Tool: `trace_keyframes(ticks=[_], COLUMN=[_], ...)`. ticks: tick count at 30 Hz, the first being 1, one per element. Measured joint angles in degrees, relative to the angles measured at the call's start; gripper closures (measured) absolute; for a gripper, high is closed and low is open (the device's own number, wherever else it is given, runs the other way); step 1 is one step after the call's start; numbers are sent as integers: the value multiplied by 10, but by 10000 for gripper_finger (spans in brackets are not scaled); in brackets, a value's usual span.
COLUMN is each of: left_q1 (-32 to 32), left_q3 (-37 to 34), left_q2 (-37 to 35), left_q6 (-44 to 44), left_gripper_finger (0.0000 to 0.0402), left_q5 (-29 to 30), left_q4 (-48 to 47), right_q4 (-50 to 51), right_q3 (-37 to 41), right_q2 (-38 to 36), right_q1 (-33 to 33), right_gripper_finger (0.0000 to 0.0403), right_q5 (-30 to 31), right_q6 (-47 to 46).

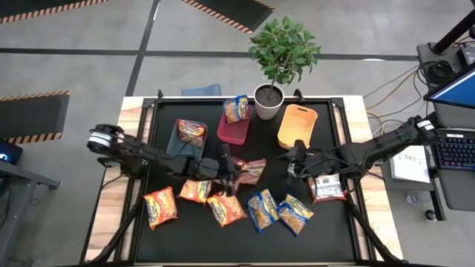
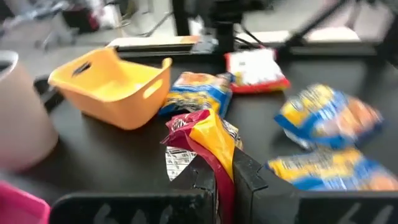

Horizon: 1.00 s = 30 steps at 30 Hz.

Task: Sort Maruchan noodles
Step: Put top red noodle pack into the blue bin

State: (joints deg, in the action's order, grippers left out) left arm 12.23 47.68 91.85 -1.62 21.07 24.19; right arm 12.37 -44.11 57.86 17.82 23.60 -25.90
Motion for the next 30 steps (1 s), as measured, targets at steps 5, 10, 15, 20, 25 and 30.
trace_keyframes(ticks=[5,10,15,20,25,30], left_q1=[28,44,49,50,50,50], left_q3=[-15,-34,-39,-39,-39,-39], left_q2=[-54,-101,-115,-112,-111,-111], left_q6=[79,112,117,120,120,121], left_gripper_finger=[401,401,401,401,401,401], left_q5=[-25,-41,-41,-41,-41,-40], left_q4=[-17,-15,-10,-7,-7,-4], right_q4=[-46,-195,-311,-379,-382,-384], right_q3=[26,82,91,78,42,6], right_q2=[-5,29,75,133,180,227], right_q1=[7,7,-1,-25,-57,-81], right_gripper_finger=[127,114,111,110,110,115], right_q5=[-1,-55,-63,-109,-167,-244], right_q6=[36,108,138,158,160,161])
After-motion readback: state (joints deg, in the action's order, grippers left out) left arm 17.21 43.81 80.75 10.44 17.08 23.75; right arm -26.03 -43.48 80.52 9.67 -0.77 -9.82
